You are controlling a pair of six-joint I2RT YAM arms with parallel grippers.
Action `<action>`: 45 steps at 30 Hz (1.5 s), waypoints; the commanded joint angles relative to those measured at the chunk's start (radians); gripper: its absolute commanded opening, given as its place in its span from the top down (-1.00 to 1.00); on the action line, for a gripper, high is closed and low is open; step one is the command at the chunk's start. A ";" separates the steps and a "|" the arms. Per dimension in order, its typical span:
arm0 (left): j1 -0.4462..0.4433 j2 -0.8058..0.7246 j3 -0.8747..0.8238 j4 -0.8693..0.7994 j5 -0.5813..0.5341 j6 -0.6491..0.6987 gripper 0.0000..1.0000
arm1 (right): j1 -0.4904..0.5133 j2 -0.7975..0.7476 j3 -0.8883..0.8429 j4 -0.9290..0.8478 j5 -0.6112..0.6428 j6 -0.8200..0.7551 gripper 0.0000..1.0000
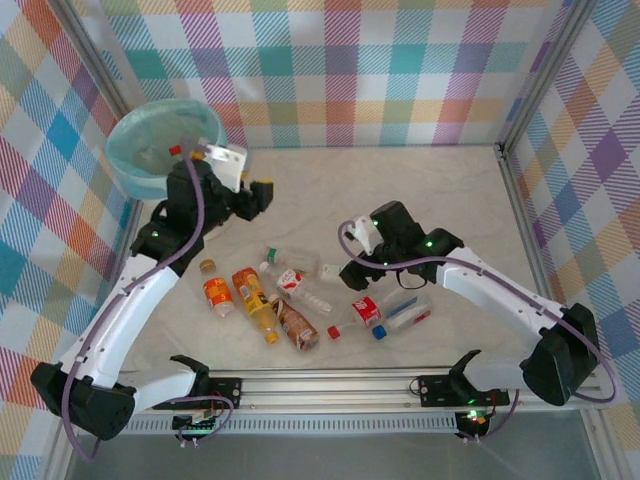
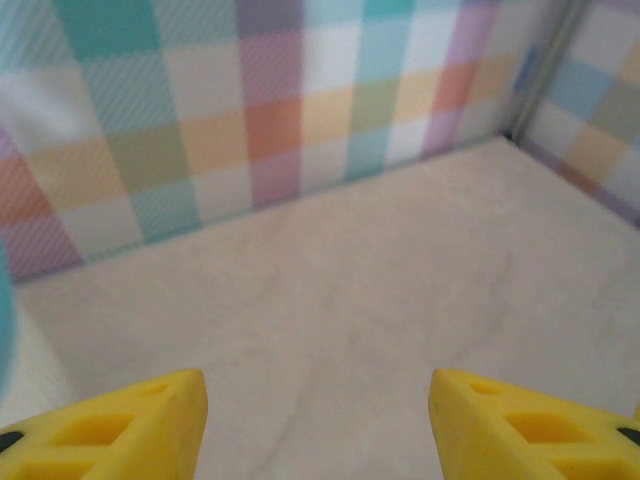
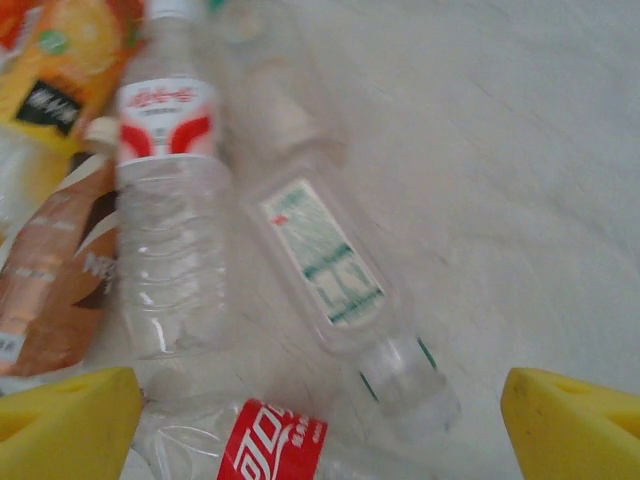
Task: Put the plastic bottles in the bin
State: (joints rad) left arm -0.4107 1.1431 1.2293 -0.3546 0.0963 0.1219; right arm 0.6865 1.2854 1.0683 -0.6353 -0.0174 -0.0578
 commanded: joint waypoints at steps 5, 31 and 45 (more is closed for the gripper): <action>-0.168 0.071 -0.033 -0.020 0.054 0.167 -0.21 | -0.025 -0.088 -0.073 -0.177 0.150 0.638 -0.86; -0.280 0.173 -0.025 -0.092 0.071 0.327 -0.23 | -0.026 -0.367 -0.493 -0.170 0.088 1.444 -0.49; -0.280 0.196 0.009 -0.124 0.046 0.353 -0.24 | -0.037 -0.228 -0.570 0.006 -0.004 1.467 -0.60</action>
State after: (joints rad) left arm -0.6739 1.3411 1.2030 -0.4541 0.1574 0.4507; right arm 0.6590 1.0359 0.5259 -0.6712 0.0196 1.3815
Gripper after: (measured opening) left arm 0.619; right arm 0.799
